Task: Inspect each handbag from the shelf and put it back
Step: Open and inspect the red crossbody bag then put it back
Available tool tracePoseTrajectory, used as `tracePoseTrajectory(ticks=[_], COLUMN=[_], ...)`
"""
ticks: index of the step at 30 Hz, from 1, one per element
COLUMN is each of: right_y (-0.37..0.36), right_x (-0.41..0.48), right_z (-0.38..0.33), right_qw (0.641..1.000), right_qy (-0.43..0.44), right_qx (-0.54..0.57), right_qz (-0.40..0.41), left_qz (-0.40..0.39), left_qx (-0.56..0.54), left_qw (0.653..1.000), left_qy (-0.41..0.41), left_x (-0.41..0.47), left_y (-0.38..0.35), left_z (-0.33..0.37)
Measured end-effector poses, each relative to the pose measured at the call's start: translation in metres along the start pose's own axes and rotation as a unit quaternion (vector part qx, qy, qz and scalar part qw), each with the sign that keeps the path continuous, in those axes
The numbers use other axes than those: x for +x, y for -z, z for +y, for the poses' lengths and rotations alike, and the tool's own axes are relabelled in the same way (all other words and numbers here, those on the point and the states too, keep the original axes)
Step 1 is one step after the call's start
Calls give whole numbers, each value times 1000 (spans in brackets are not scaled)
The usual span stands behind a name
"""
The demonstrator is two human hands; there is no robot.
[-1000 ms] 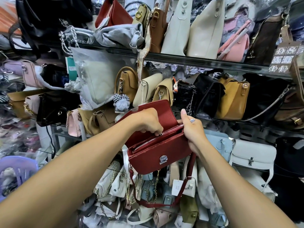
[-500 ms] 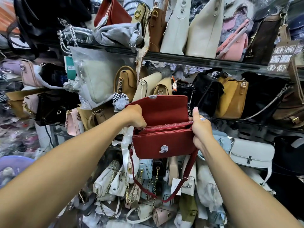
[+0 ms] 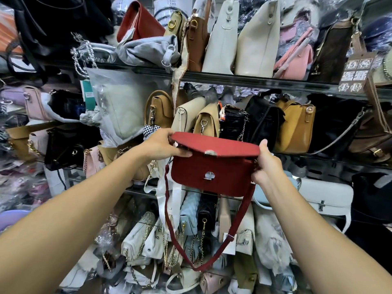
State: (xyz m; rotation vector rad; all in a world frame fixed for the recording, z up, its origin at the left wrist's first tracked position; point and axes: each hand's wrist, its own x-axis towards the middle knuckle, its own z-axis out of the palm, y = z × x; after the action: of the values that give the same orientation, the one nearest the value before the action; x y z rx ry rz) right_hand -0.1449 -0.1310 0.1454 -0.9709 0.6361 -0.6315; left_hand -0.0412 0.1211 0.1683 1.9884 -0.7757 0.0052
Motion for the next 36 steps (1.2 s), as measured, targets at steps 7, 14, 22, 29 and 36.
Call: tracePoseTrajectory(ticks=[7, 14, 22, 29, 36], right_y=[-1, -4, 3, 2, -3], right_x=[10, 0, -10, -20, -25], right_z=[-5, -12, -23, -10, -10], right_qw=[999, 990, 992, 962, 956], right_qy=[-52, -126, 40, 165, 195], right_qx=[4, -1, -4, -145, -144], right_qz=[-9, -59, -116, -160, -168], left_qz=[6, -42, 43, 98, 103], left_qx=[-103, -196, -266, -301, -304], left_qw=[994, 979, 962, 948, 946], left_qy=[26, 18, 39, 41, 39], left_x=[7, 6, 10, 15, 14], left_y=[-2, -7, -18, -14, -11], left_z=[-20, -14, -8, -3, -7])
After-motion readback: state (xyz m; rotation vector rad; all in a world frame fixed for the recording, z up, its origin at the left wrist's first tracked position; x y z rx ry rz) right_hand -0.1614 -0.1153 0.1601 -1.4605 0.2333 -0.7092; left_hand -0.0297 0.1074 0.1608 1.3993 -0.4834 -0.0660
